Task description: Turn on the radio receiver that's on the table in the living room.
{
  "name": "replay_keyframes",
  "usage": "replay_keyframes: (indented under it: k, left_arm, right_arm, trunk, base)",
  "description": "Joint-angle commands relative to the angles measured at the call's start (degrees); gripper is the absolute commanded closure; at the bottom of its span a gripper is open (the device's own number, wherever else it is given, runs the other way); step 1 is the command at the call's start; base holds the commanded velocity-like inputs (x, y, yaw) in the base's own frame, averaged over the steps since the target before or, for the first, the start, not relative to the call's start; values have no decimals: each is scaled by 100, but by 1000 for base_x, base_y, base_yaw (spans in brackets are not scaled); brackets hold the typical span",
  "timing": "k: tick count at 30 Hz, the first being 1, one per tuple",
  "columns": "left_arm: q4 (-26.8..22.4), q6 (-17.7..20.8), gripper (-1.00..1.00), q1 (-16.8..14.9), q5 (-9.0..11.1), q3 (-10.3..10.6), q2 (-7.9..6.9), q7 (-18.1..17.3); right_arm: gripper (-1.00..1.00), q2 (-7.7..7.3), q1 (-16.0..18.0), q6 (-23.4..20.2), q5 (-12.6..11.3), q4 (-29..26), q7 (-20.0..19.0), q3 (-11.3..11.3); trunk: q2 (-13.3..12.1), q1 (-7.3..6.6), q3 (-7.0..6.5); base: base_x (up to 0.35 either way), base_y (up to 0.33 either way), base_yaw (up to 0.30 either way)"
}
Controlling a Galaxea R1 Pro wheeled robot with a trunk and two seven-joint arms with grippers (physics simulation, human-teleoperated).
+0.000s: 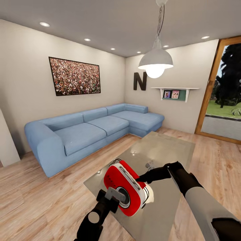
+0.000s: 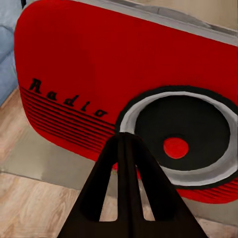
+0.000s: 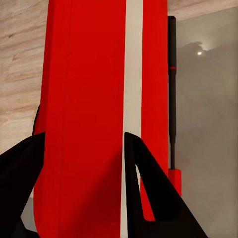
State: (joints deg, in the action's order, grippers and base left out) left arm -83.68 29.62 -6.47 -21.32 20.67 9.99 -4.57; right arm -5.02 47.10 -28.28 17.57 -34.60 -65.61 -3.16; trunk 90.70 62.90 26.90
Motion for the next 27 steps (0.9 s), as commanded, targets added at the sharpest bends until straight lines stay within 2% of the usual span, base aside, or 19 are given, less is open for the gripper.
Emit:
replay_keyframes:
  k: [1,3,4,8,9,10,14,17,19,23,27]
  left_arm:
    - [58,29,100,-41,10,-19,0,0]
    - [347,44,100,-119,30,-37,0,0]
    - [831,24,100,-204,57,-35,0,0]
    - [1253,-70,100,-390,138,-30,0,-19]
    - [1312,-87,100,-427,302,-21,0,-32]
    - [1356,-100,100,-488,554,21,0,-41]
    - [1382,-83,100,-793,769,109,0,-51]
    - [1453,-80,100,-965,1281,325,0,-35]
    - [1752,-94,100,-1172,1493,439,0,-5]
    - [2071,-133,100,-1214,1510,447,0,-1]
    - [2322,-398,100,-1223,1508,446,0,0]
  right_arm:
    - [100,1,1,-11,-25,-3,-5,8]
    - [100,1,1,-5,-25,-3,-5,8]
    - [100,1,1,-3,-29,-3,-5,10]
    - [100,6,1,-3,-33,-1,-5,8]
    - [100,8,1,-3,-34,1,-5,8]
    - [100,15,1,-2,-34,4,1,8]
    - [100,35,1,-2,-34,6,4,8]
    - [100,36,1,-2,-34,6,4,8]
    - [100,36,1,-2,-34,6,-2,8]
    - [100,36,1,-10,-37,6,2,8]
    - [100,36,1,-20,-42,6,-4,14]
  trunk:
    - [0,0,0]
    - [0,0,0]
    - [0,0,0]
    - [0,0,0]
    - [0,0,0]
    - [0,0,0]
    - [0,0,0]
    - [0,0,0]
    - [0,0,0]
    - [0,0,0]
    - [0,0,0]
  base:
    - [0,0,0]
    - [0,0,0]
    - [0,0,0]
    - [0,0,0]
    - [0,0,0]
    - [0,0,0]
    - [0,0,0]
    - [0,0,0]
    - [0,0,0]
    - [0,0,0]
    - [0,0,0]
